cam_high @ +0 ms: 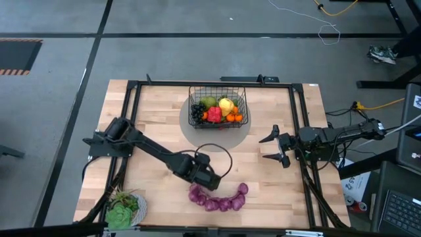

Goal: Build produce basket
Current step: Put the purple garlic into the black wire basket

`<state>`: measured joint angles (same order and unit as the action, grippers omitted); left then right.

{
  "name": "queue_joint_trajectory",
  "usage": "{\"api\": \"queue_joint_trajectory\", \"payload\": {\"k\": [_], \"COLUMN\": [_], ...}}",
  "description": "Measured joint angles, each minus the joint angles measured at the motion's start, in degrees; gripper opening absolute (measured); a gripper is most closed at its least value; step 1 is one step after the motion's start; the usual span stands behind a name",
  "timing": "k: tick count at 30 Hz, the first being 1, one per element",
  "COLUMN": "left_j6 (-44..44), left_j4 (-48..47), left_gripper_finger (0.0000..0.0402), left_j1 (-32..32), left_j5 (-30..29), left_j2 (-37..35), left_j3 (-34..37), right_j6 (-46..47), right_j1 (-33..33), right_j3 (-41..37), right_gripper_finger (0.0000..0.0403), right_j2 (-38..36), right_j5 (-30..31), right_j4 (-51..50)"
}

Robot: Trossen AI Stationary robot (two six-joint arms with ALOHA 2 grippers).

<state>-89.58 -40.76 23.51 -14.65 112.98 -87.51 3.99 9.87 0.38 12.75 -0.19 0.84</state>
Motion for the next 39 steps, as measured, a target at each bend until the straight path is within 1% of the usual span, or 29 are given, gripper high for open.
{"api": "queue_joint_trajectory", "payload": {"k": [4,7,11,18,22,28,36,39], "left_j6": [-0.2,-1.9,-5.1,-9.3,-12.0,-12.3,-12.0,-11.9], "left_j4": [-1.9,-4.5,-8.3,-6.6,-6.6,-5.0,-2.3,-1.8], "left_gripper_finger": [0.0110,0.0110,0.0110,0.0110,0.0110,0.0110,0.0110,0.0110], "left_j1": [-0.8,-0.7,0.0,2.5,3.6,4.1,4.0,3.9], "left_j5": [3.4,5.6,6.6,8.1,7.7,7.0,7.2,5.7], "left_j2": [-0.2,-0.2,-0.2,-0.2,-0.2,-0.1,3.0,4.1], "left_j3": [-0.7,-0.6,-0.6,-0.6,-0.6,-0.6,-0.6,-0.6], "right_j6": [0.0,0.2,0.2,0.1,0.1,0.0,0.0,0.0], "right_j1": [0.0,0.0,0.0,0.0,0.0,0.0,0.0,0.0], "right_j3": [0.0,0.0,0.0,0.0,0.0,0.0,0.0,0.0], "right_gripper_finger": [0.0322,0.0322,0.0322,0.0322,0.0322,0.0322,0.0322,0.0322], "right_j2": [0.2,0.5,1.2,1.8,1.8,1.8,1.8,1.8], "right_j5": [0.0,0.0,0.0,0.0,0.0,0.0,0.0,0.0], "right_j4": [0.0,0.0,0.0,0.0,0.0,0.0,0.0,0.0]}}
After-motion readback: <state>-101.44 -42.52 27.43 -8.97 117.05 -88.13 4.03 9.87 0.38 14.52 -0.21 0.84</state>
